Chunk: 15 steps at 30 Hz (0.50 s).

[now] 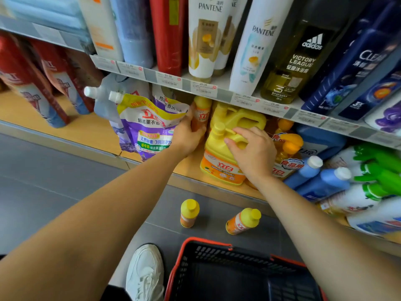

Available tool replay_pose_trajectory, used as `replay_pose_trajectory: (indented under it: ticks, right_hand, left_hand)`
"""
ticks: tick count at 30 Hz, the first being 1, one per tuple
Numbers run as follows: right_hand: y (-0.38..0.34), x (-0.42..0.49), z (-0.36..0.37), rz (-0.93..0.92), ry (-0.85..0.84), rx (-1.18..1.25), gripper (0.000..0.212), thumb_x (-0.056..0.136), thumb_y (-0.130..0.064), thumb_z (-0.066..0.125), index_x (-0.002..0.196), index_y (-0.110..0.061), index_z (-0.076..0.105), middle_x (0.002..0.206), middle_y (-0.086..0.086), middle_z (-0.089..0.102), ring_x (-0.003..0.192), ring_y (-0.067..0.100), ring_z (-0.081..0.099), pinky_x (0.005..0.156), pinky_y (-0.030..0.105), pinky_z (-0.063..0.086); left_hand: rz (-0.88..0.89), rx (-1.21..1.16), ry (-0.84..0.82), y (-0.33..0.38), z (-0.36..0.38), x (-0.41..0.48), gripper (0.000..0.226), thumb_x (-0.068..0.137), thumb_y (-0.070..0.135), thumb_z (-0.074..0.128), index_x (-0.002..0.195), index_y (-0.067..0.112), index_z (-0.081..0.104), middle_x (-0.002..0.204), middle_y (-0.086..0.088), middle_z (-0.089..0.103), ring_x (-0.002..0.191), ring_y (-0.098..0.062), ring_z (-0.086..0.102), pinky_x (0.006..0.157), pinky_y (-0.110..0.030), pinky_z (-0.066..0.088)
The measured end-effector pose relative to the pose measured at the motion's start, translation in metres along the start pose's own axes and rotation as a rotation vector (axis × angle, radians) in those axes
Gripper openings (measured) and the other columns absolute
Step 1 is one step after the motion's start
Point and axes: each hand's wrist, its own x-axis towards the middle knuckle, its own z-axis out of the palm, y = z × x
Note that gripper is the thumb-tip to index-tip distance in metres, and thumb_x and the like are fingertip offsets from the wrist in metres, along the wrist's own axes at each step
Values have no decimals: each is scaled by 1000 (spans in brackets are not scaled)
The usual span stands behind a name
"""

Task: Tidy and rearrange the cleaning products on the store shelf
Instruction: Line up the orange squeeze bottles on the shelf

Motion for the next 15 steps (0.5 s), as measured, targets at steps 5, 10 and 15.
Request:
replay_pose_trajectory:
  ticks: [5, 10, 15]
  right_hand:
    - [4, -3, 5, -52, 34, -47, 39, 86, -52, 68, 113, -24, 73, 92, 1, 68, 87, 26, 60, 73, 41, 51]
    - [7, -6, 7, -107, 64, -107, 39, 90, -51, 64, 115, -22, 71, 91, 2, 66, 85, 26, 56, 71, 41, 48]
    - [10, -5, 7, -119, 55, -98, 39, 90, -51, 64, 114, -22, 71, 93, 0, 67, 87, 24, 56, 72, 40, 48]
  left_hand:
    - [-35, -30, 58, -2, 3, 27, 72, 90, 22, 72, 152, 19, 35, 143, -9, 57, 130, -30, 55, 106, -48, 49]
    - [-21, -61, -28, -2, -1, 46, 70, 85, 14, 78, 145, 8, 44, 141, -12, 59, 129, -28, 56, 109, -46, 46]
    - [97, 54, -37, -5, -3, 42, 64, 86, 22, 78, 142, 11, 49, 136, -13, 61, 128, -29, 56, 107, -47, 47]
